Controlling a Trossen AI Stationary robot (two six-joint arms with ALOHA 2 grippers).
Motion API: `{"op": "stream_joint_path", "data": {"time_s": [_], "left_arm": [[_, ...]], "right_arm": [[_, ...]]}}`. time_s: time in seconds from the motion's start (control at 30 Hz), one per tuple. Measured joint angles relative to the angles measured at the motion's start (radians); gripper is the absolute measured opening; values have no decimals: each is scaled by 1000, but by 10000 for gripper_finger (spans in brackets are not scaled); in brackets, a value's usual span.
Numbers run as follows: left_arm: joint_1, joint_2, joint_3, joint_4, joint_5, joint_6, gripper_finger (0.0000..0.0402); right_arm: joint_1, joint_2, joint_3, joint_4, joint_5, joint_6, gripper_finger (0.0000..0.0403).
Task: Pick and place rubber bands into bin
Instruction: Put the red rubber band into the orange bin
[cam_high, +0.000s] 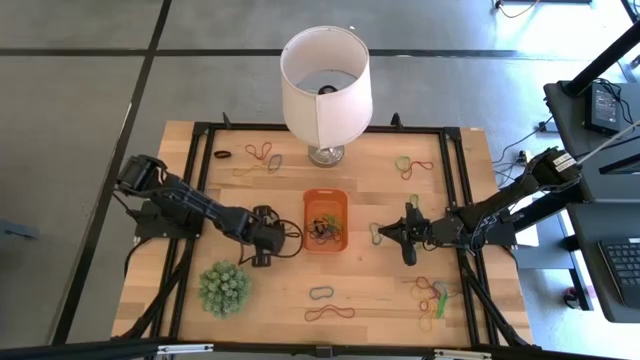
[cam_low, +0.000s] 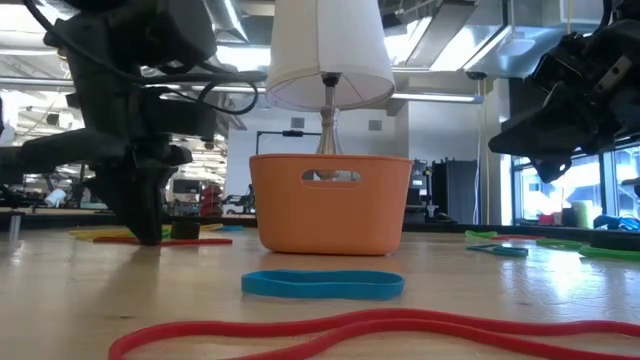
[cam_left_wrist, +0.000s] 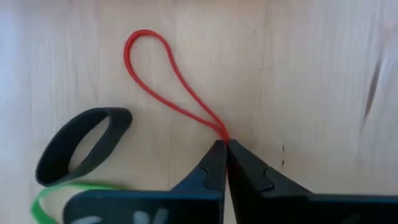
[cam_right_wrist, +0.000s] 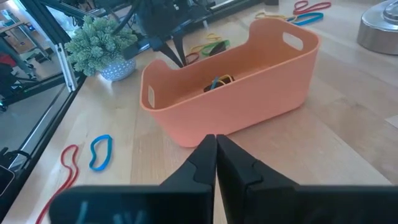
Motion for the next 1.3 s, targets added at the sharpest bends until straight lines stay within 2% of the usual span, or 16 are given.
{"op": "stream_joint_path", "data": {"time_s": [0.23, 0.33, 0.53, 0.8, 0.93, 1.3], "left_arm": [[-11, -35, 191, -236, -24, 47, 2], [-11, -34, 293, -391, -72, 48, 2], [-6, -36, 509, -558, -176, 59, 1], [88, 9, 700, -511, -199, 245, 1], [160, 81, 742, -416, -116, 311, 2], [281, 334, 767, -276, 80, 309, 1]], "right_arm": [[0, 0, 0, 0, 0, 0, 16], [0, 0, 0, -1, 0, 0, 16], [0, 0, 0, -2, 0, 0, 16], [0, 0, 0, -2, 0, 0, 16], [0, 0, 0, -2, 1, -9, 17], [-1, 0, 0, -1, 2, -50, 17]]}}
